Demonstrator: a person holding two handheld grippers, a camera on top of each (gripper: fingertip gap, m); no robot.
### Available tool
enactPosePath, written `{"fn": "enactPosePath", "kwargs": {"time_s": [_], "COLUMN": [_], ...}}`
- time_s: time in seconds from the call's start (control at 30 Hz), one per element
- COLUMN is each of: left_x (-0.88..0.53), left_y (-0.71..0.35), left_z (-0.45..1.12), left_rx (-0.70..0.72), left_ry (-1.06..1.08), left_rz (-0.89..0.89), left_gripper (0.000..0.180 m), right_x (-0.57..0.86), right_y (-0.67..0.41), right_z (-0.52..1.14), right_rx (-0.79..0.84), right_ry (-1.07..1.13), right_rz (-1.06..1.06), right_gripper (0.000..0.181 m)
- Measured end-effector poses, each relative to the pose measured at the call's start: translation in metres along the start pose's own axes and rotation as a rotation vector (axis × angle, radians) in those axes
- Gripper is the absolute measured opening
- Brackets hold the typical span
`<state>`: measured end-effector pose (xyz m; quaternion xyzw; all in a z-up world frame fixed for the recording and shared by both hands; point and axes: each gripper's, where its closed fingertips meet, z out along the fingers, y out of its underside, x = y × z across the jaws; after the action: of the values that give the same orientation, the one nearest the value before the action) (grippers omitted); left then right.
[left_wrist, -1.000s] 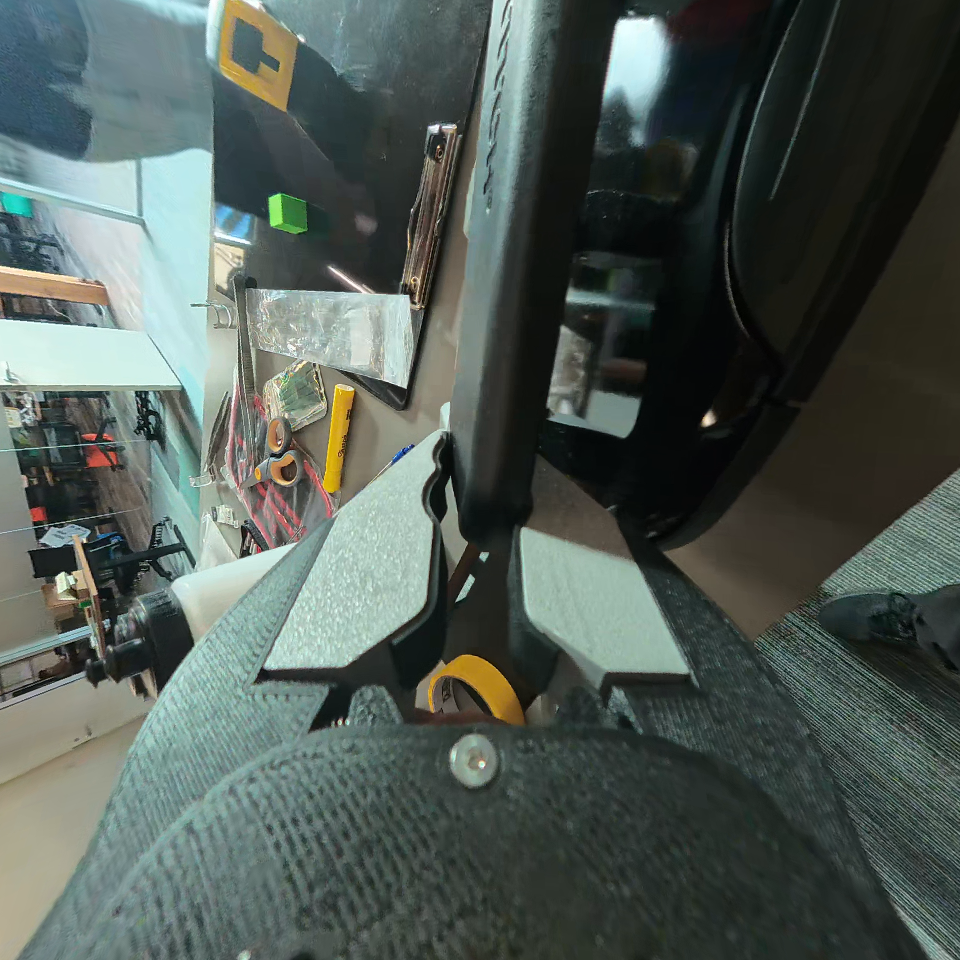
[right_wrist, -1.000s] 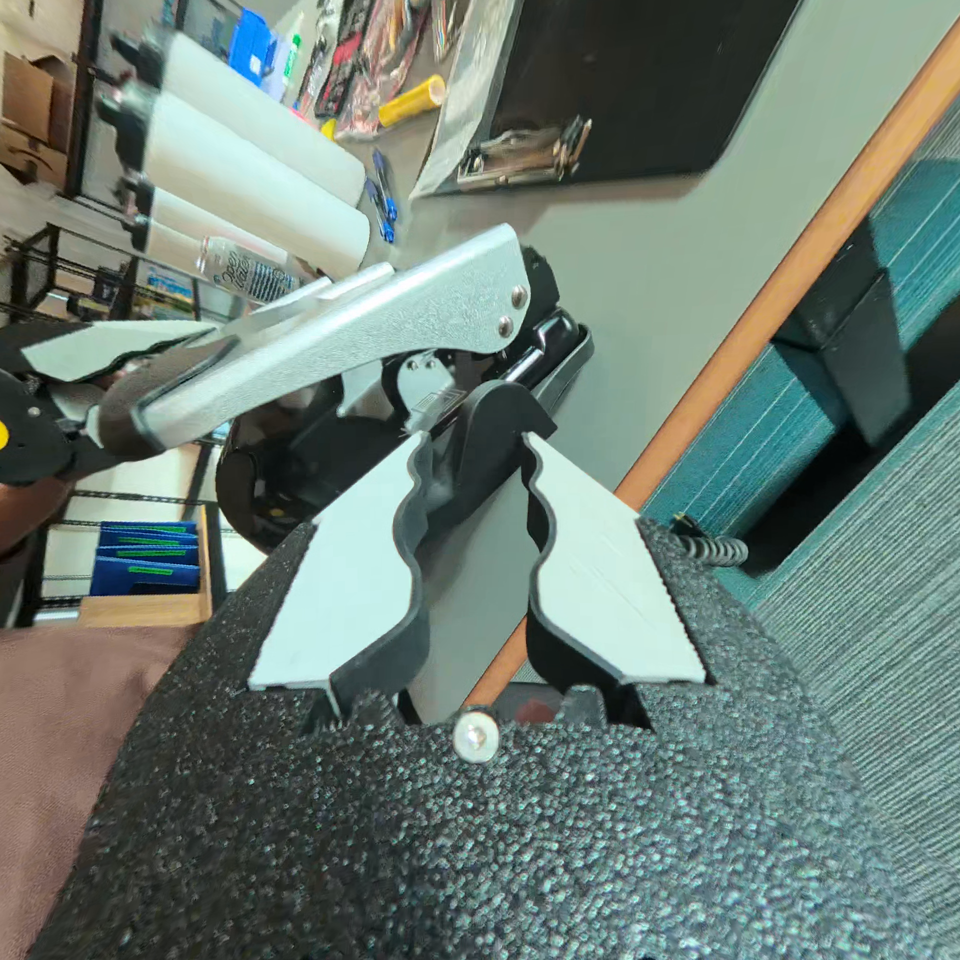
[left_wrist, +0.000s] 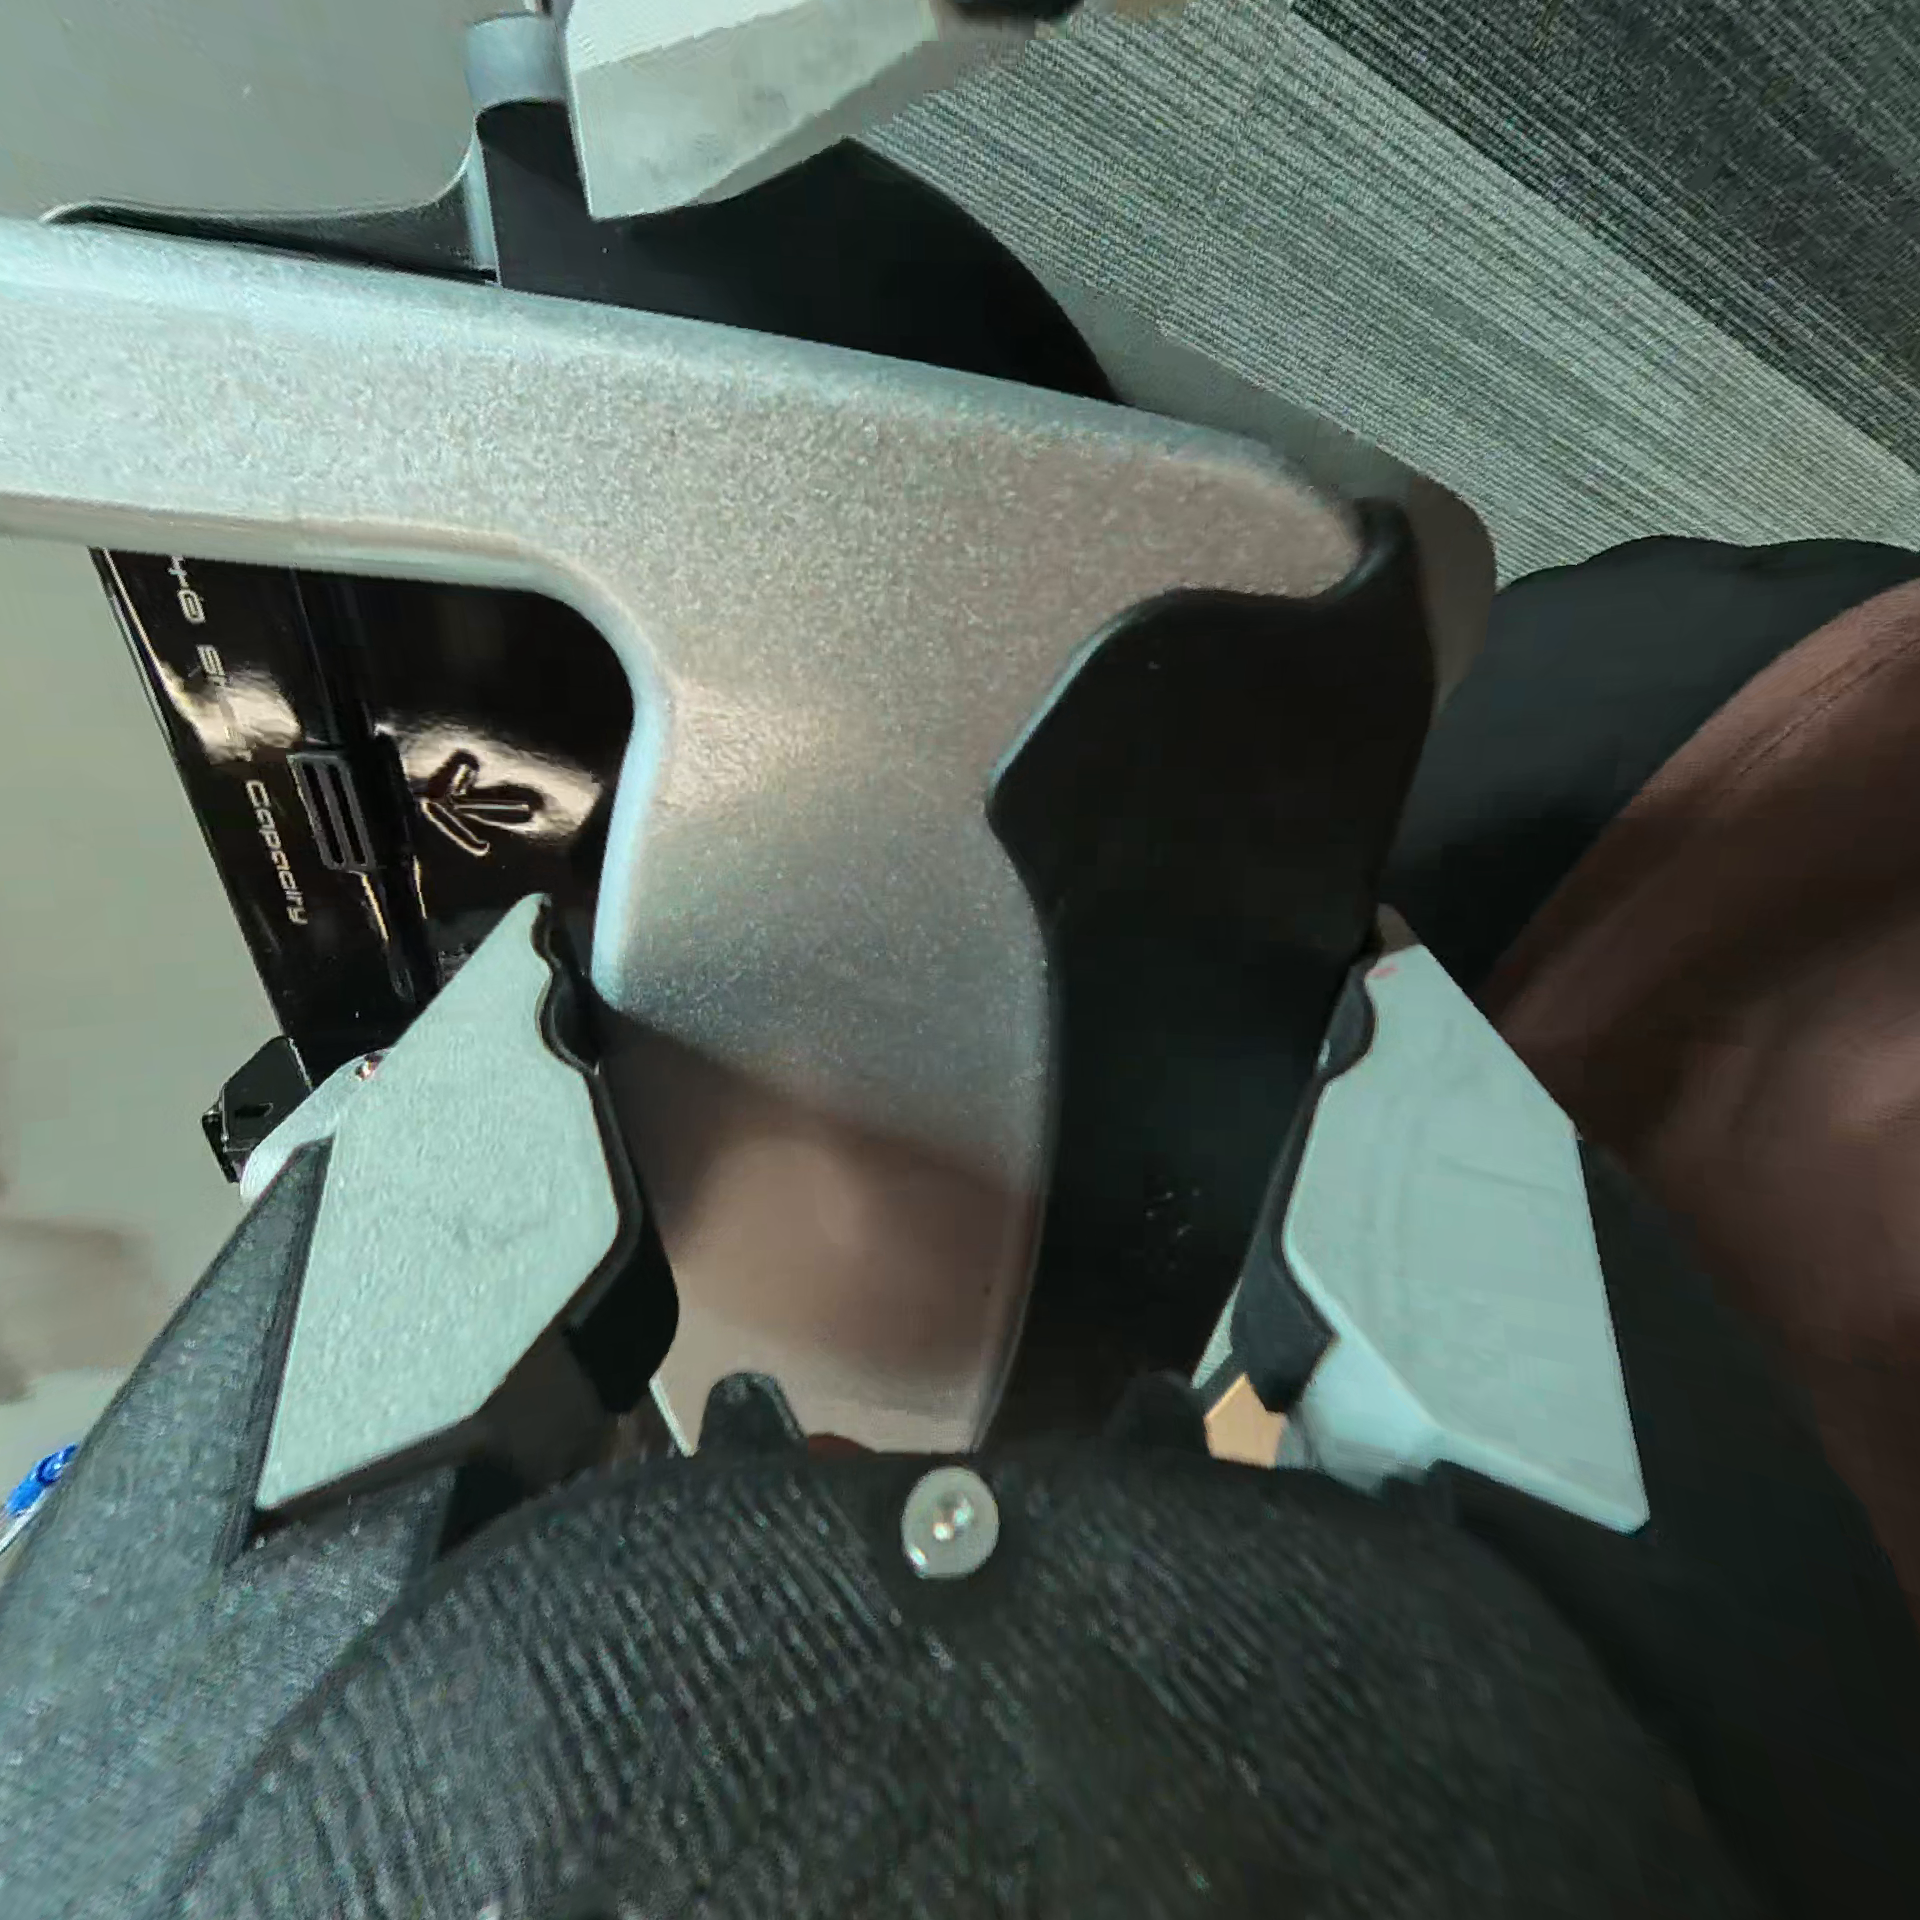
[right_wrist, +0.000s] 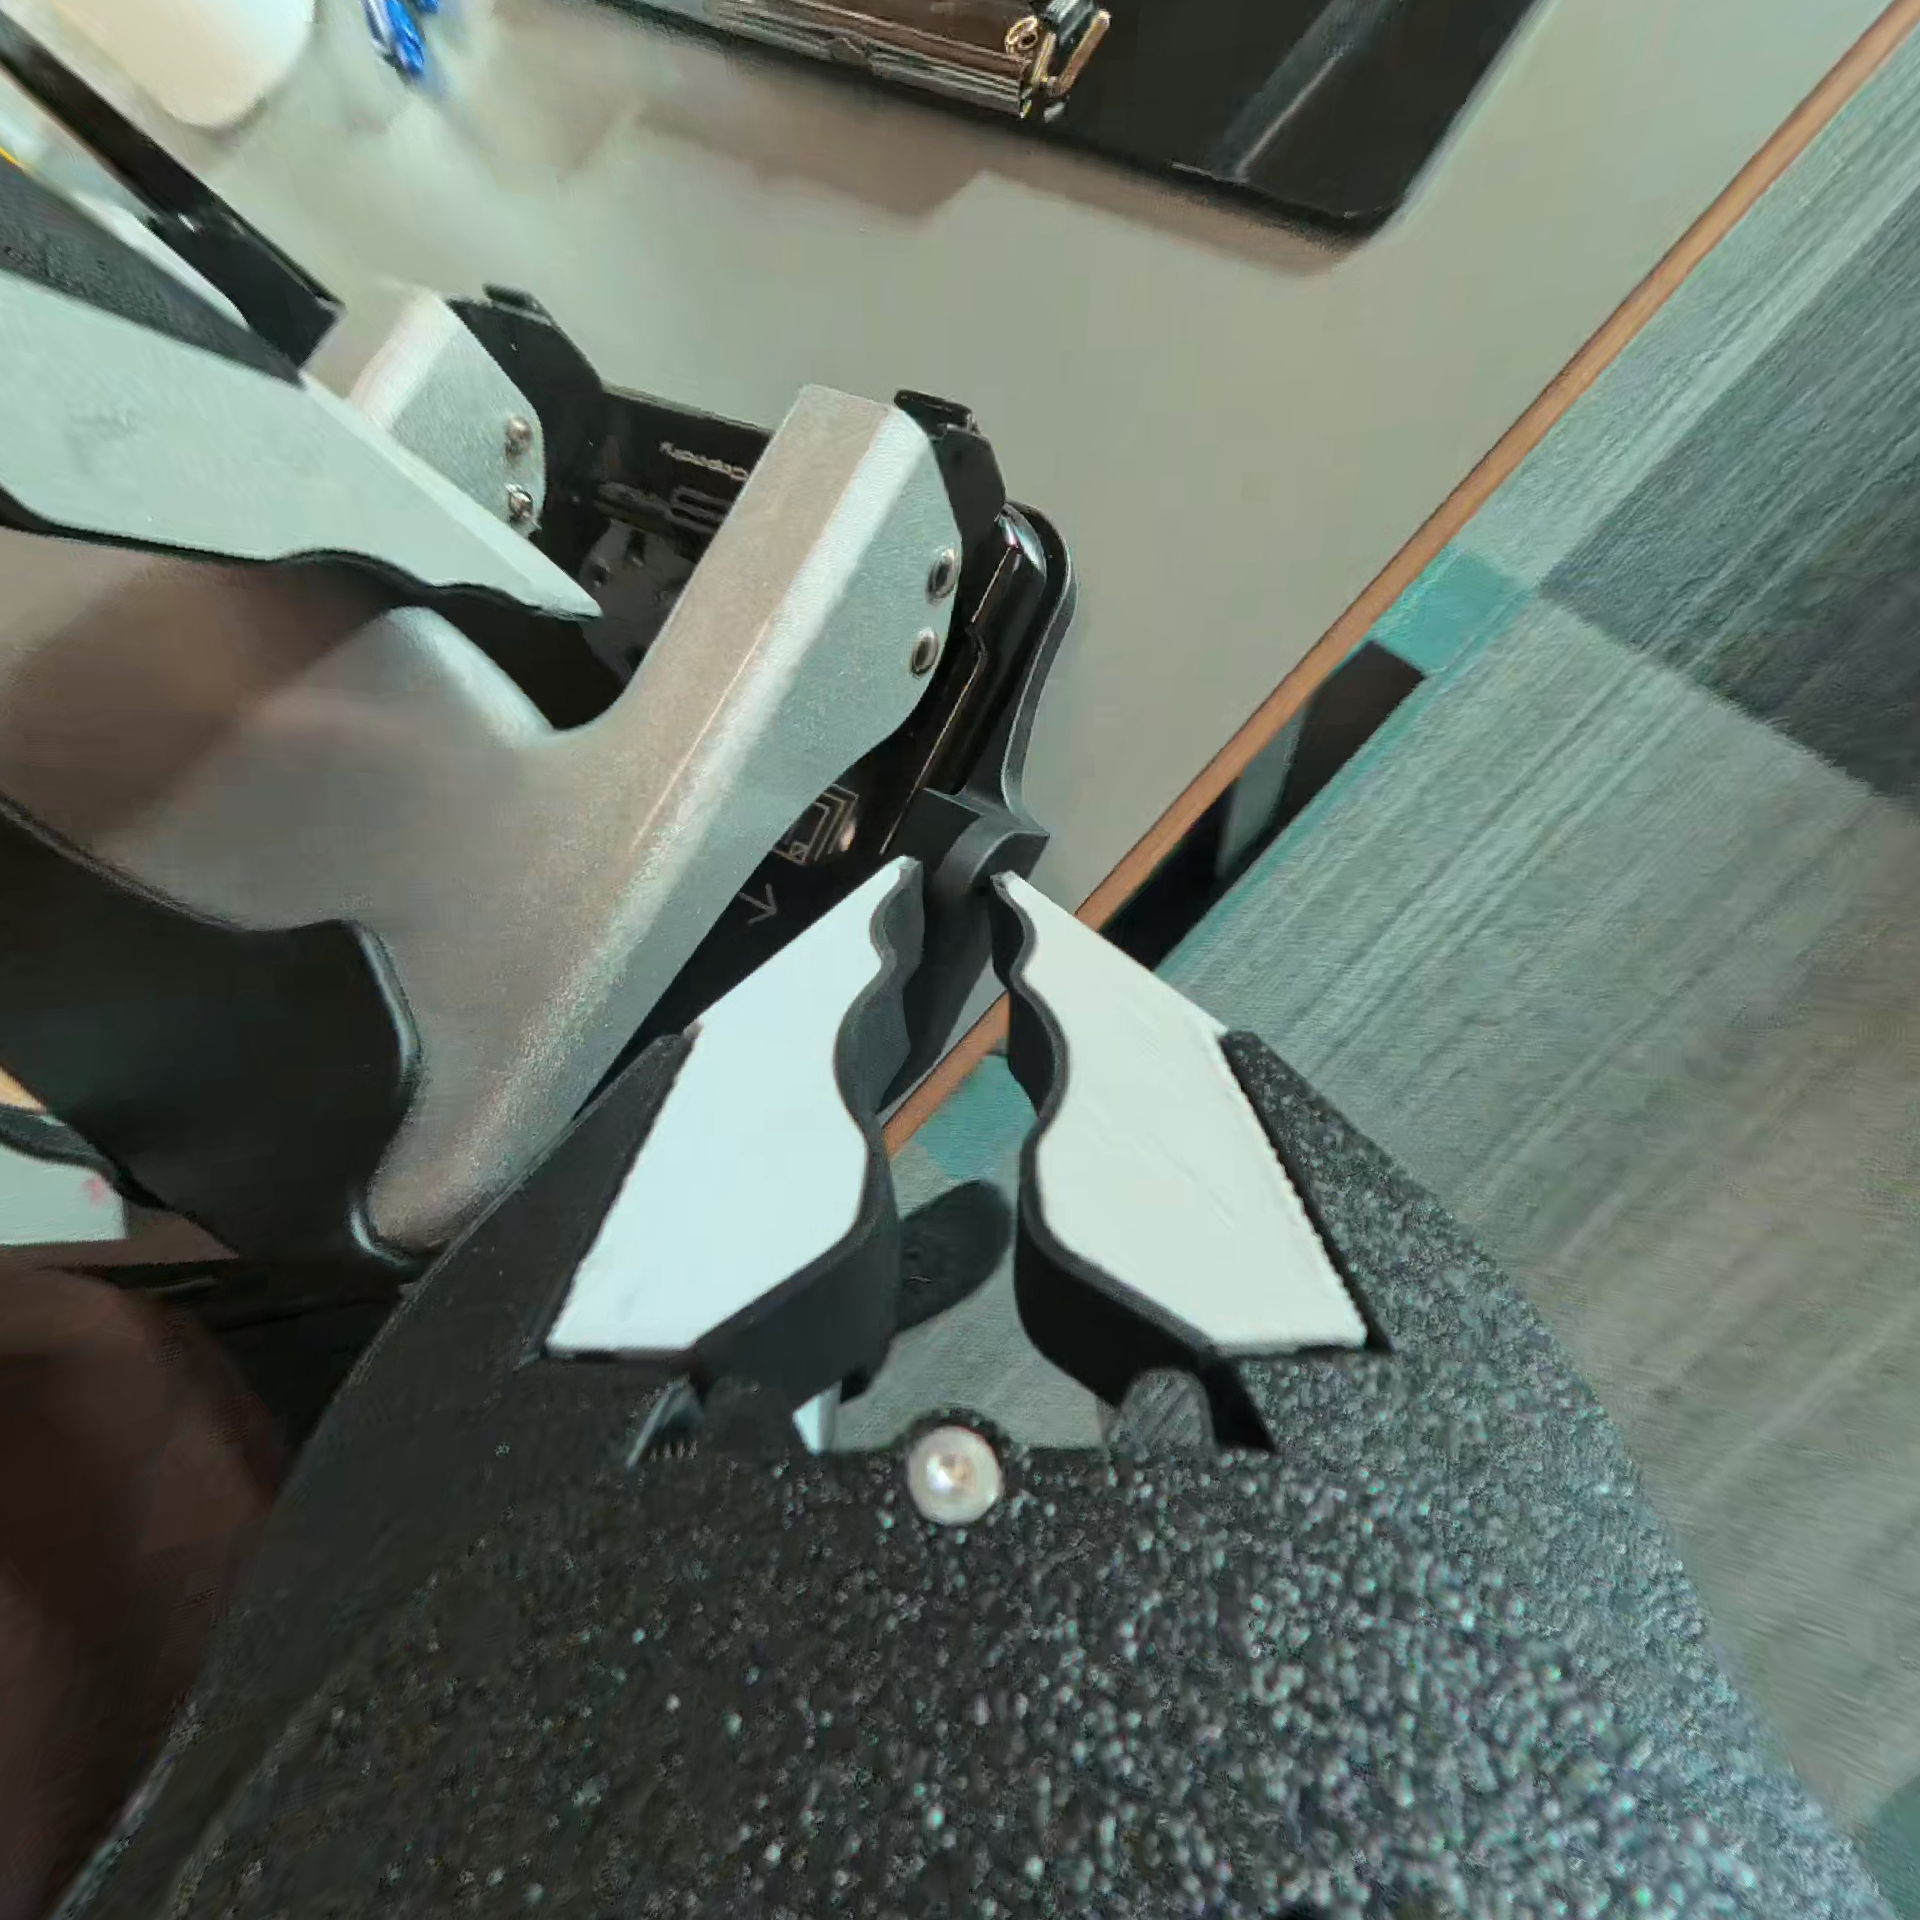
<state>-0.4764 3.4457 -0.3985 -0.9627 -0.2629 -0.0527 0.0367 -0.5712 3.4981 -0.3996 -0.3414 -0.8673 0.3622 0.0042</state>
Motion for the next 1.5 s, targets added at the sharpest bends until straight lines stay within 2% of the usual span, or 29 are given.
{"fn": "enactPosePath", "kwargs": {"time_s": [0.07, 0.2, 0.5, 0.53, 0.57, 0.6, 0.7, 0.8, 0.97, 1.07, 1.2, 1.23, 1.27, 1.3, 1.37, 1.43, 1.5], "left_x": [0.0, -0.001, -0.001, -0.001, -0.001, -0.002, -0.003, -0.002, -0.002, -0.003, -0.003, -0.004, -0.004, -0.005, -0.006, -0.005, -0.003], "left_y": [0.001, 0.001, 0.001, 0.002, 0.002, 0.001, 0.001, 0.0, 0.0, 0.0, -0.001, -0.002, -0.004, -0.005, -0.005, -0.003, 0.005], "left_z": [0.0, 0.0, -0.003, -0.003, -0.002, -0.002, -0.001, -0.003, -0.002, -0.002, -0.003, -0.003, -0.004, -0.006, -0.015, -0.031, -0.05], "left_rx": [-0.019, -0.001, 0.052, 0.054, 0.058, 0.067, 0.065, 0.085, 0.066, 0.067, 0.098, 0.118, 0.147, 0.18, 0.252, 0.343, 0.423], "left_ry": [-0.002, -0.012, -0.02, -0.022, -0.025, -0.031, -0.043, -0.027, -0.016, -0.016, -0.023, -0.03, -0.041, -0.056, -0.096, -0.12, -0.115], "left_rz": [-0.002, -0.014, -0.057, -0.057, -0.057, -0.056, -0.054, -0.047, -0.03, -0.031, -0.04, -0.051, -0.066, -0.086, -0.128, -0.181, -0.247], "left_gripper": [0.143, 0.142, 0.141, 0.141, 0.141, 0.141, 0.14, 0.14, 0.14, 0.14, 0.14, 0.139, 0.138, 0.137, 0.134, 0.121, 0.103], "right_x": [0.001, 0.001, 0.004, 0.016, 0.051, 0.083, 0.085, 0.075, 0.056, 0.005, 0.021, 0.01, -0.004, -0.008, 0.005, 0.008, 0.001], "right_y": [0.0, 0.0, -0.006, -0.009, -0.013, -0.018, -0.028, -0.028, -0.009, 0.003, -0.015, -0.01, 0.01, 0.019, 0.01, -0.013, -0.025], "right_z": [-0.001, -0.001, 0.001, 0.001, -0.008, -0.025, -0.048, -0.079, -0.062, -0.018, -0.032, -0.028, -0.015, -0.01, -0.022, -0.043, -0.06], "right_rx": [0.008, 0.079, 0.043, 0.044, 0.055, 0.074, 0.135, 0.219, 0.211, 0.119, 0.283, 0.242, 0.094, 0.031, 0.062, 0.177, 0.213], "right_ry": [0.06, -0.002, 0.029, 0.105, 0.322, 0.469, 0.099, -0.098, -0.266, -0.402, -0.401, -0.471, -0.494, -0.459, -0.349, -0.348, -0.349], "right_rz": [-0.037, 0.112, 0.024, 0.021, -0.006, -0.042, 0.157, 0.169, 0.249, 0.237, 0.323, 0.316, 0.239, 0.136, 0.056, 0.076, 0.049], "right_gripper": [0.008, 0.009, 0.008, 0.008, 0.0, 0.0, 0.0, 0.002, 0.0, 0.0, 0.0, 0.0, 0.0, 0.005, 0.0, 0.0, 0.016]}}
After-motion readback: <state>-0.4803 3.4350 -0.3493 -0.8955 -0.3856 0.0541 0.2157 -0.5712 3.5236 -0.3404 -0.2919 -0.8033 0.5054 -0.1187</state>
